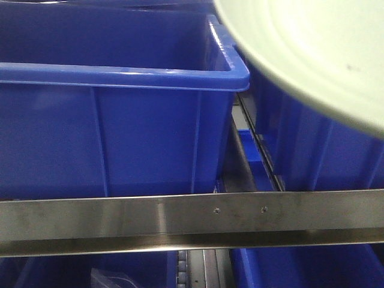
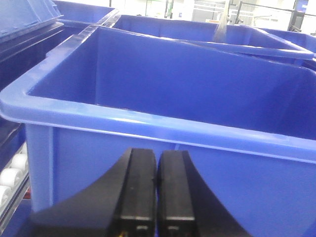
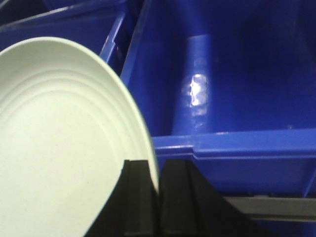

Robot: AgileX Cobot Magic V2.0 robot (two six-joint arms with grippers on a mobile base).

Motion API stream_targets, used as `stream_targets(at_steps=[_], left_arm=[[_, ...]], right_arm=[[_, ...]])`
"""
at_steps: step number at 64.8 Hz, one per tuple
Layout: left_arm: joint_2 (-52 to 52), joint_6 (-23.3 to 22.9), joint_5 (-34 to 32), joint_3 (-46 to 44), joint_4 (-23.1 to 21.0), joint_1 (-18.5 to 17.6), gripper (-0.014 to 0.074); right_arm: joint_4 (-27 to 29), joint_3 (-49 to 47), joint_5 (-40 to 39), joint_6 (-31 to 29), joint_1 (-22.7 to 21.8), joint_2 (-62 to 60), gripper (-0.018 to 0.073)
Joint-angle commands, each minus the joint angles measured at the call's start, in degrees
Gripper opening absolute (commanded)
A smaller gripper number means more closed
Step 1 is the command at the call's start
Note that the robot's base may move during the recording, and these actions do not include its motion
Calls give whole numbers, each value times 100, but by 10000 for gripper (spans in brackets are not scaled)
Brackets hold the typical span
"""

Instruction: Place green plate on second shelf with right arm

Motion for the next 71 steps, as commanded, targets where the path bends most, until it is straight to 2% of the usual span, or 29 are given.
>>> stream_targets(at_steps=[1, 41, 60, 71], left_arm=[[-104, -19, -510, 234, -47, -37, 130], [-104, -19, -510, 234, -47, -37, 130], [-104, -19, -510, 234, -47, -37, 130], [-104, -19, -510, 234, -47, -37, 130]], right_arm=[[-47, -171, -700, -8, -30, 60, 48], [-47, -171, -704, -8, -30, 60, 48], [-78, -171, -1772, -8, -30, 60, 48], [-504, -171, -1949, -8, -30, 121, 48]])
